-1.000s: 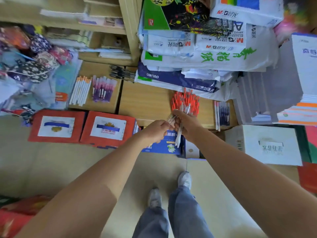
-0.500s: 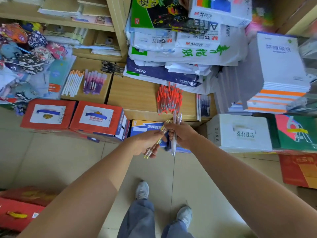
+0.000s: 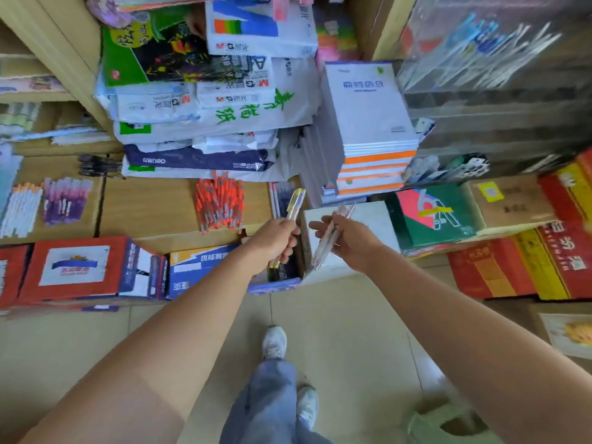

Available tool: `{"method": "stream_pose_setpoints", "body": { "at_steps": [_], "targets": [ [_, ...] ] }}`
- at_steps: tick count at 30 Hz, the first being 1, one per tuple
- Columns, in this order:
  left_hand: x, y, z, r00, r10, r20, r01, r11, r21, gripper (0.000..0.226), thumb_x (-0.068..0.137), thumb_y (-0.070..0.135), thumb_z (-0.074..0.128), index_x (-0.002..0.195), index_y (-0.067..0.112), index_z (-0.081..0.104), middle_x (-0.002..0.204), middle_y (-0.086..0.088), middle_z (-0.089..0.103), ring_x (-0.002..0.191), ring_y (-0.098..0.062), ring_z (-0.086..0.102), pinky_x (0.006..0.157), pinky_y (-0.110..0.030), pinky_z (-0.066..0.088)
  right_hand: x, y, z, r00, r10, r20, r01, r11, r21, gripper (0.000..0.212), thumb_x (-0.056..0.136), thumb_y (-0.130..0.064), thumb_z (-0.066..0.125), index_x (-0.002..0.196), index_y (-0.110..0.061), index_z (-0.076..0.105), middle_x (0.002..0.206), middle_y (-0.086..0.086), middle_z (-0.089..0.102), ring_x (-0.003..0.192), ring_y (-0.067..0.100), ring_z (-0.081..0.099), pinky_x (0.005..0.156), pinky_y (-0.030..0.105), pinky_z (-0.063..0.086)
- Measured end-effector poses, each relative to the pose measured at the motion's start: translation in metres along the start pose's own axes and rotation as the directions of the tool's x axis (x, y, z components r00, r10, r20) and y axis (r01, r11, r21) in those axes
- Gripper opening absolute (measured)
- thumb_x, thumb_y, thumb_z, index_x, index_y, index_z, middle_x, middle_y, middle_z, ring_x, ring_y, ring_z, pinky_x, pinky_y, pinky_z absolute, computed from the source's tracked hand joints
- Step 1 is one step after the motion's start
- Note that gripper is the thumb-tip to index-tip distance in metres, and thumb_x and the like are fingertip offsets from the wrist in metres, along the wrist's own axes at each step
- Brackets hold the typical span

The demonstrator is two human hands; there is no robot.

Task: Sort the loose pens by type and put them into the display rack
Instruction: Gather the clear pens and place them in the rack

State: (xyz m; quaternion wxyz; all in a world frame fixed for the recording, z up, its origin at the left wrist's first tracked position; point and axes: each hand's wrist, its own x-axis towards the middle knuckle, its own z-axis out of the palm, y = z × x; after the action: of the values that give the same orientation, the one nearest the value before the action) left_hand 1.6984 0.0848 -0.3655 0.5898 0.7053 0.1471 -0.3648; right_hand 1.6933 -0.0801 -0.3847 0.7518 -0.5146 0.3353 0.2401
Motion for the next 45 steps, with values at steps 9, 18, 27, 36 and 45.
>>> {"method": "stream_pose_setpoints", "body": {
  "at_steps": [9,18,27,36,45],
  "targets": [
    [0.079,0.104,0.065,0.978,0.188,0.094,-0.201,0.966,0.164,0.024,0.103,0.020,0.032,0.090,0.009,0.049,0.065,-0.007,0.048,0.047,-0.015,0.042,0.043,-0.022,0.036,0.032,-0.098,-0.076,0.971,-0.149,-0.185,0.140,0.988,-0.062,0.022,0.099,-0.023,0.050,0.087,-0.012,0.065,0.062,0.001,0.035,0.050,0.011,0.032,0.050,0.022,0.033],
    [0.145,0.189,0.139,0.923,0.340,0.179,-0.377,0.892,0.252,0.027,0.104,0.025,0.032,0.089,0.012,0.050,0.059,-0.005,0.046,0.043,-0.019,0.043,0.047,-0.026,0.041,0.050,-0.190,-0.162,0.908,-0.173,-0.381,0.246,0.957,0.152,0.011,0.092,-0.017,0.062,0.086,-0.007,0.060,0.061,0.004,0.047,0.049,0.013,0.047,0.050,0.023,0.048],
    [0.210,0.266,0.254,0.896,0.430,0.113,-0.444,0.859,0.254,0.027,0.104,0.026,0.035,0.086,0.015,0.051,0.058,-0.003,0.043,0.039,-0.014,0.038,0.043,-0.027,0.036,0.083,-0.304,-0.290,0.867,-0.285,-0.409,0.354,0.930,0.103,0.014,0.094,-0.018,0.060,0.085,-0.009,0.055,0.061,0.005,0.050,0.040,0.010,0.050,0.046,0.021,0.049],
    [0.255,0.324,0.345,0.885,0.461,0.073,-0.465,0.860,0.210,0.025,0.103,0.026,0.037,0.085,0.019,0.053,0.055,0.003,0.045,0.041,-0.011,0.038,0.044,-0.026,0.040,0.094,-0.396,-0.381,0.862,-0.312,-0.400,0.400,0.902,0.159,0.015,0.094,-0.019,0.061,0.101,-0.008,0.054,0.075,0.007,0.059,0.061,0.014,0.060,0.061,0.024,0.056],
    [0.292,0.372,0.368,0.889,0.442,0.121,-0.458,0.857,0.234,0.028,0.103,0.027,0.037,0.100,0.007,0.057,0.067,-0.003,0.051,0.050,-0.011,0.045,0.051,-0.023,0.042,0.106,-0.469,-0.413,0.725,-0.428,-0.540,0.547,0.834,0.074,0.013,0.096,-0.023,0.057,0.091,-0.010,0.056,0.072,0.003,0.059,0.057,0.010,0.056,0.063,0.023,0.052]
  ]
}}
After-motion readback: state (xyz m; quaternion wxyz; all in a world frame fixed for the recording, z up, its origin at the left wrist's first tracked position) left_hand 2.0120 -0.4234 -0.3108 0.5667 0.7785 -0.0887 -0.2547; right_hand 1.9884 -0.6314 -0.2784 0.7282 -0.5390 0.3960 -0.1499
